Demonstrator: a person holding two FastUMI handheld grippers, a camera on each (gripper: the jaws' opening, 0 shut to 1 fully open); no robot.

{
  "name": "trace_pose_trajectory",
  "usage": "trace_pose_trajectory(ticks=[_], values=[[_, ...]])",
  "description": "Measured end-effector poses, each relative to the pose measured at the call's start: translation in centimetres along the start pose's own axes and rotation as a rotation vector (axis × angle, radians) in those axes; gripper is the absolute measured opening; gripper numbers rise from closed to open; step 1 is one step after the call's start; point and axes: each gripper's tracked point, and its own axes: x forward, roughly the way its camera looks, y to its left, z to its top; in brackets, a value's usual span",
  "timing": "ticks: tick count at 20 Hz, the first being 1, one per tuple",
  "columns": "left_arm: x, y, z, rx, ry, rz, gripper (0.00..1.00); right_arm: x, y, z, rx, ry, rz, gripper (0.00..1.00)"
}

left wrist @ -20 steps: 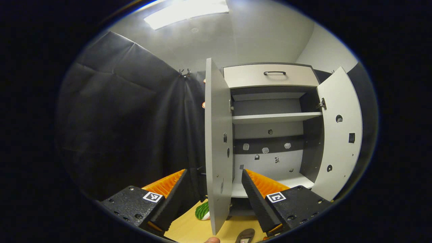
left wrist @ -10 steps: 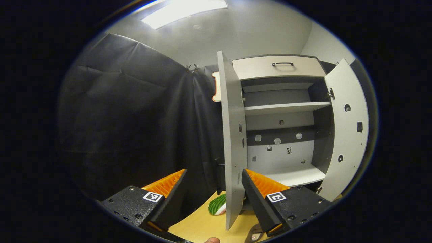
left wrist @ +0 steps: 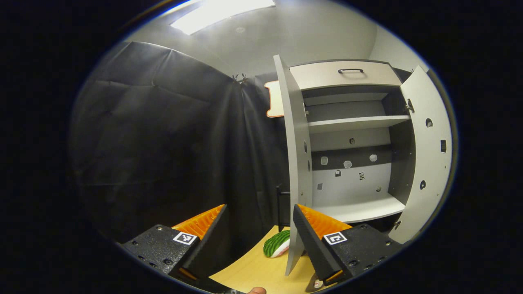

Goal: Grab one shoe with the right hand and put it into the shoe cabinet, grab the other shoe with the left hand and put it into the shoe cabinet; then close the right door with the right hand and the left door with the left hand.

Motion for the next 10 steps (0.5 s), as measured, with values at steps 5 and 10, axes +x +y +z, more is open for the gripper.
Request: trace_pose_trajectory(ticks=[5,10], values=[[0.4,-0.3,-0.6,-0.016,0.007,-0.017,0.97,-1.0,-1.3,0.5,0.041,-0.007,-0.050,0.18],[0.4,-1.2,-0.7,-0.018,0.004,-0.050,0.96,-1.6,-2.7,1.6,0.140,-0.025,-0.037,0.01]])
